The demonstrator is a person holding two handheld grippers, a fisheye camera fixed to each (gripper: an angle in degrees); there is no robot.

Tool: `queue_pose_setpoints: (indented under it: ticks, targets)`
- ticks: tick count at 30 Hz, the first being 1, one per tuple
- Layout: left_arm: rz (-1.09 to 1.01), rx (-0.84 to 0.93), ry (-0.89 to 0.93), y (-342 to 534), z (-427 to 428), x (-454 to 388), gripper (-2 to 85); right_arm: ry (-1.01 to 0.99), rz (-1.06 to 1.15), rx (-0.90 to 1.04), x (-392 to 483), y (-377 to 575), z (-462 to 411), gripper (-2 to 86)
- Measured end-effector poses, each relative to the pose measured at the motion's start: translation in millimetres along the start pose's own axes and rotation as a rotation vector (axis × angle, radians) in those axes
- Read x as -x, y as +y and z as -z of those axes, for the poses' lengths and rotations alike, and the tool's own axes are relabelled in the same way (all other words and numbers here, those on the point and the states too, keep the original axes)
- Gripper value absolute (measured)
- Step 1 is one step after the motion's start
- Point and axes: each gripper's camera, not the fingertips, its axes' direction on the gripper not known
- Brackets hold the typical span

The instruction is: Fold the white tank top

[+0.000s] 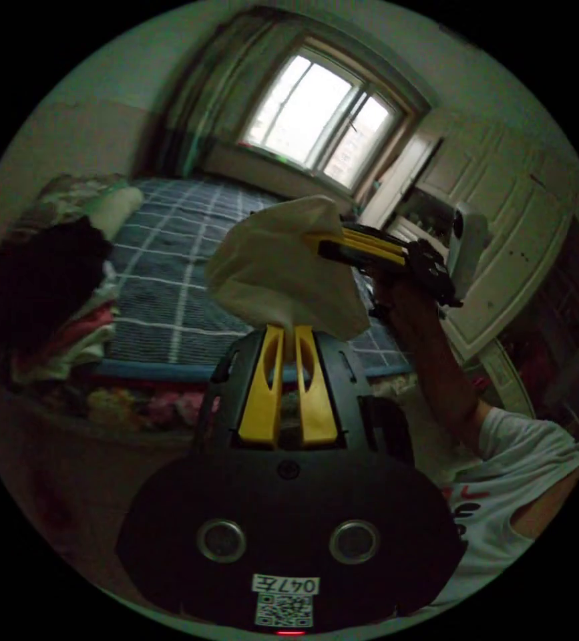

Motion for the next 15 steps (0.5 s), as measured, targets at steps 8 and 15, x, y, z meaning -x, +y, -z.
queue_pose_setpoints:
  ticks: [8,15]
  targets:
    - [0.053,-0.139,-0.318,-47.4,189.4,183.6,-0.1,-0.146,0.048,-0.169,89.8,-217.1,-186.6,0.8]
    - [0.343,-0.085,-0.307,-52.7,240.5,366.4,1.2,-0.365,-0.099,-0.062,128.6,-310.6,-387.5,1.4]
